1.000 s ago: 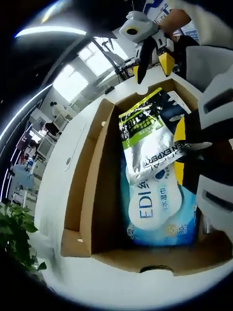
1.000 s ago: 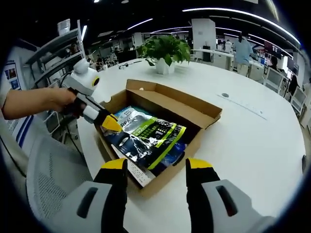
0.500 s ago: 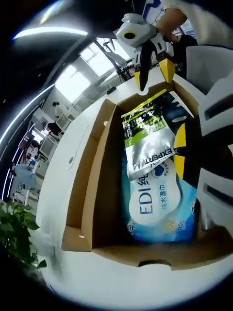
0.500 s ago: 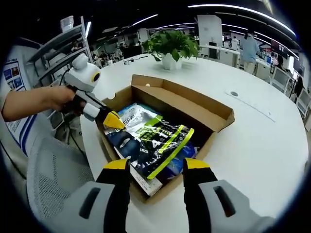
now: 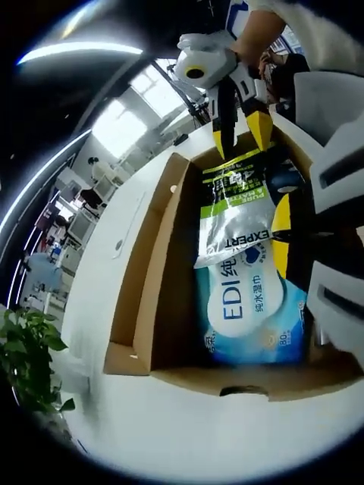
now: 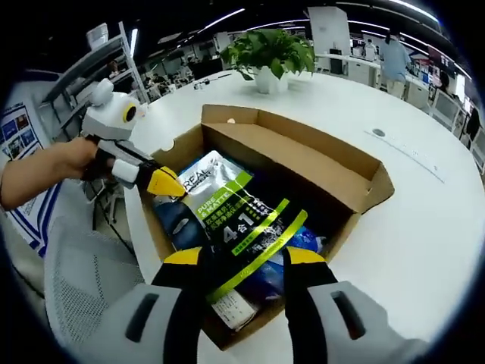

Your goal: Operate the shoe box by opening the lid, removing the specified soft item, and placing it in the target area until the item is outside and the box remains undamaged.

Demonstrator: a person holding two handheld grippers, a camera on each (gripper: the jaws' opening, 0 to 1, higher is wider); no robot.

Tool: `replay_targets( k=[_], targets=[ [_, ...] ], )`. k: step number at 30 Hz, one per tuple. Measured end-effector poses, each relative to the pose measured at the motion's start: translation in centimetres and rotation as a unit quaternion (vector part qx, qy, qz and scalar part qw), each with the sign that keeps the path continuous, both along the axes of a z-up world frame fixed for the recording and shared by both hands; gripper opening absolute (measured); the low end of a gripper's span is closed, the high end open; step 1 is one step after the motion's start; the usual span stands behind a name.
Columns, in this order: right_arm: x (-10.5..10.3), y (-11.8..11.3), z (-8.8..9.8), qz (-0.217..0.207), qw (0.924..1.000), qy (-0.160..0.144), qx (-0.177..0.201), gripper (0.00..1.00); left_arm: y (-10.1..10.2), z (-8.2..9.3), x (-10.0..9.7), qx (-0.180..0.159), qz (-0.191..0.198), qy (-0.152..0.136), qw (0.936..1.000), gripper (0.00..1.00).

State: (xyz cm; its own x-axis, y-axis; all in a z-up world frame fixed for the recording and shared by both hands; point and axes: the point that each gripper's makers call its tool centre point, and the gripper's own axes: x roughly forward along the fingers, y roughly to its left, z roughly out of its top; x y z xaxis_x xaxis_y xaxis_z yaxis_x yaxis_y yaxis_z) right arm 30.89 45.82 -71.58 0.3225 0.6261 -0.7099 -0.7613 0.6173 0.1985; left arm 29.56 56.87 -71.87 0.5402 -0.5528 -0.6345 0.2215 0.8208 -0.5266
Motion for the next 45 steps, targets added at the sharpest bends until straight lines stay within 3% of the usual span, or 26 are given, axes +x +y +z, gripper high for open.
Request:
replay_targets(
  k=[10,14,16,25,30,45],
  targets=[
    [0.1,1.1,-1.7,-0.013,0.9989,0.045,-0.001,0.33,0.8,0.0,0.5,0.002,0.009,-0.005,0.9999,0.0],
    [0.5,1.4,-1.4,-0.02,0.9991,0.036,0.008,0.27,1.1,-0.1,0.6,0.008,0.013,-0.007,0.9999,0.0],
    [0.5,1.5,-1.2,-0.031,0.9982,0.049,0.018,0.26,1.1,-0.1,0.6,0.008,0.015,-0.008,0.9998,0.0],
    [0.5,1.9,-0.7,-0.04,0.9982,0.036,0.028,0.19,0.9,0.2,0.7,0.02,0.012,-0.014,0.9996,0.0],
    [0.9,1.4,-0.2,-0.045,0.9985,0.017,0.024,0.06,1.0,1.0,0.8,0.032,0.008,-0.023,0.9992,0.0],
    [1.8,0.0,2.8,-0.081,0.995,-0.002,0.058,0.02,-0.5,2.7,0.9,0.046,-0.014,-0.038,0.9981,0.0]
  ],
)
